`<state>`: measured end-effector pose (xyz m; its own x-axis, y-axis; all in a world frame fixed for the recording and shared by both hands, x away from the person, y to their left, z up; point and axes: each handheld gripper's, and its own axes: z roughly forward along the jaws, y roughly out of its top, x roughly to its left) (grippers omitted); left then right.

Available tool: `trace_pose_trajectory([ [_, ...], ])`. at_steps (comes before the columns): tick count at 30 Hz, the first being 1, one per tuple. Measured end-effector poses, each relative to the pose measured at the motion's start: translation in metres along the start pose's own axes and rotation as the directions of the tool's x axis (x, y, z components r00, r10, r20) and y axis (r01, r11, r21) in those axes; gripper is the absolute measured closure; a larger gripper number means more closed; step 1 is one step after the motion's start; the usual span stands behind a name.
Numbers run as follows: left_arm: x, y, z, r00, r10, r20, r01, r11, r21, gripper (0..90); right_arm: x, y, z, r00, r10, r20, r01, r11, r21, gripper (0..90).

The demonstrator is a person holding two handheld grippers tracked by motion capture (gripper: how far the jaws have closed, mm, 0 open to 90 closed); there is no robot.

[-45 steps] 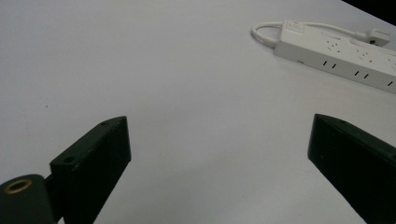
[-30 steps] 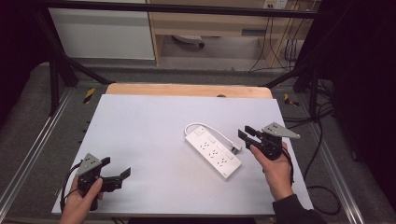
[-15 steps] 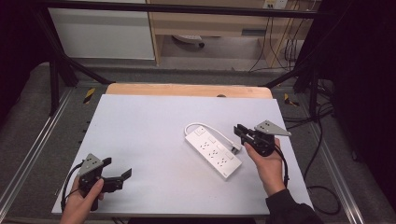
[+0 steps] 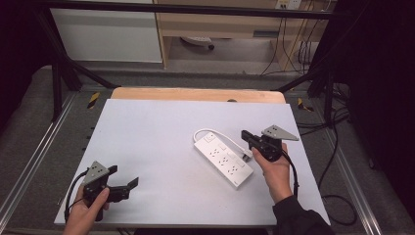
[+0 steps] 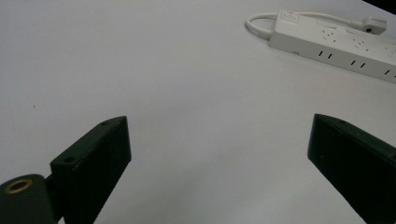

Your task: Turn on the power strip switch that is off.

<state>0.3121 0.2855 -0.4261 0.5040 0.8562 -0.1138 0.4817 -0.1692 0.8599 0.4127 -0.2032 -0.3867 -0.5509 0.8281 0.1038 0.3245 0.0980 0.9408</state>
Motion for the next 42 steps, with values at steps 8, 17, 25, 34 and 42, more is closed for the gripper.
trace_pose_trajectory([
  [8, 0.0, 0.0, 0.0, 1.0, 0.0, 0.001, 0.0, 1.0, -0.004, 6.2, 0.003, -0.004, 0.011, 1.0, -0.001, -0.008, 0.001, 1.0, 0.015, 90.0],
  [17, 0.0, 0.0, 0.0, 1.0, 0.003, 0.002, -0.003, 1.0, -0.002, 6.2, 0.001, -0.01, 0.024, 1.0, 0.003, -0.001, -0.003, 0.998, 0.061, 90.0],
  [25, 0.0, 0.0, 0.0, 1.0, 0.005, 0.001, -0.005, 1.0, -0.001, 6.2, 0.002, -0.018, 0.034, 1.0, 0.004, -0.001, -0.004, 0.994, 0.11, 90.0],
  [34, 0.0, 0.0, 0.0, 1.0, 0.007, 0.001, -0.007, 1.0, 0.002, 6.2, 0.008, -0.026, 0.04, 0.9998, -0.013, -0.016, 0.015, 0.988, 0.151, 90.0],
  [42, 0.0, 0.0, 0.001, 1.0, 0.007, 0.001, -0.007, 1.0, 0.005, 6.1, 0.008, -0.038, 0.04, 0.9998, 0.003, -0.021, 0.001, 0.985, 0.174, 90.0],
])
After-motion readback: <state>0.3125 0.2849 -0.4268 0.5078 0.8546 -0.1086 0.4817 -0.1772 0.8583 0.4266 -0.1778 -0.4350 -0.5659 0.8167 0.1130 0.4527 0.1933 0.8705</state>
